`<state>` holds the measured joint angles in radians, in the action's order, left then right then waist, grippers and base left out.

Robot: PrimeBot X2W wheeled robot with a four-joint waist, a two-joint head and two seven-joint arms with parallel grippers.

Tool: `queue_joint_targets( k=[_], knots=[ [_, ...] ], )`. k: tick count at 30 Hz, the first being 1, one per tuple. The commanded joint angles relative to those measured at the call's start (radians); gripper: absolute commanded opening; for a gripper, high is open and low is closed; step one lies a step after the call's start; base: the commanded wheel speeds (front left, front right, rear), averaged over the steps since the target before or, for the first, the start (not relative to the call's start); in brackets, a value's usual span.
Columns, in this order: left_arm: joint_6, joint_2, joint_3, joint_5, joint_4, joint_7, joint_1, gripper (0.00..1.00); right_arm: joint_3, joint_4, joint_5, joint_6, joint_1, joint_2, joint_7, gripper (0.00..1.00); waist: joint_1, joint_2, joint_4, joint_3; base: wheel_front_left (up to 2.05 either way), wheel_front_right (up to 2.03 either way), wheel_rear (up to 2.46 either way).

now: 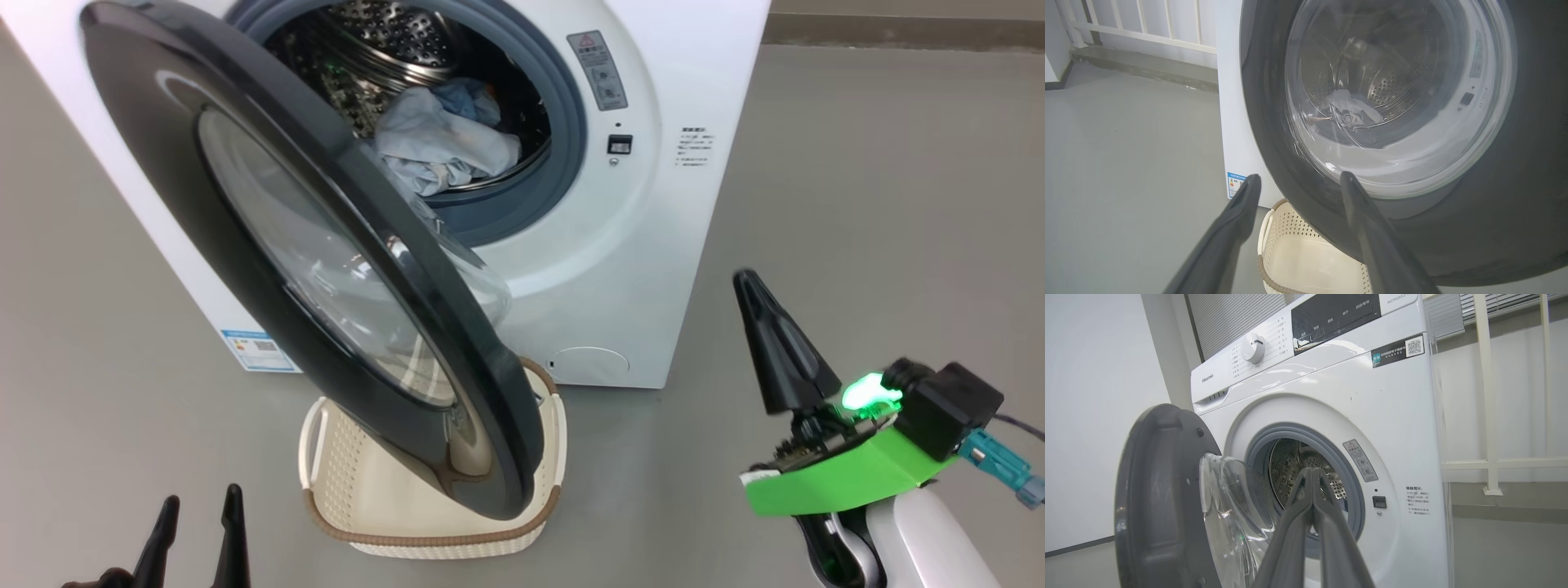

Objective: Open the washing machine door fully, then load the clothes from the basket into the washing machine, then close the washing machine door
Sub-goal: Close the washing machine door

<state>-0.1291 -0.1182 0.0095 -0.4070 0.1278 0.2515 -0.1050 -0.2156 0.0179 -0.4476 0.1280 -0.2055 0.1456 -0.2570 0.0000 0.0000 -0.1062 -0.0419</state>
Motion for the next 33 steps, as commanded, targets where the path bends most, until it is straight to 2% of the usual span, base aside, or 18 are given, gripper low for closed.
queue_joint_targets(
  k=[1,8,14,23,33],
  knots=[
    [-0.002,-0.008,0.036,0.009,-0.03,0.01,0.014,1.0,-0.032,0.048,-0.011,0.003,-0.042,-0.01,-0.005,0.0,0.0,0.0,-0.011,0.003,0.0,0.0,0.0],
    [-0.002,0.002,0.043,0.013,-0.042,0.01,0.007,1.0,-0.119,0.167,-0.013,0.003,-0.085,-0.029,-0.005,0.0,0.0,0.0,-0.036,0.012,0.0,0.0,0.0],
    [-0.002,0.006,0.044,0.013,-0.046,0.01,-0.001,1.0,-0.23,0.204,-0.02,0.003,-0.087,-0.032,-0.005,0.0,0.0,0.0,-0.054,0.02,0.0,0.0,0.0],
    [-0.002,0.012,0.045,0.009,-0.047,0.01,-0.003,1.0,-0.365,0.188,-0.036,0.003,-0.085,-0.031,-0.005,0.0,0.0,0.0,-0.07,0.018,0.0,0.0,0.0],
    [-0.002,0.016,0.047,0.006,-0.043,0.01,-0.001,1.0,-0.517,0.077,-0.068,0.003,-0.085,-0.005,-0.005,0.0,0.0,0.0,-0.077,0.011,0.0,0.0,0.0]
  ],
)
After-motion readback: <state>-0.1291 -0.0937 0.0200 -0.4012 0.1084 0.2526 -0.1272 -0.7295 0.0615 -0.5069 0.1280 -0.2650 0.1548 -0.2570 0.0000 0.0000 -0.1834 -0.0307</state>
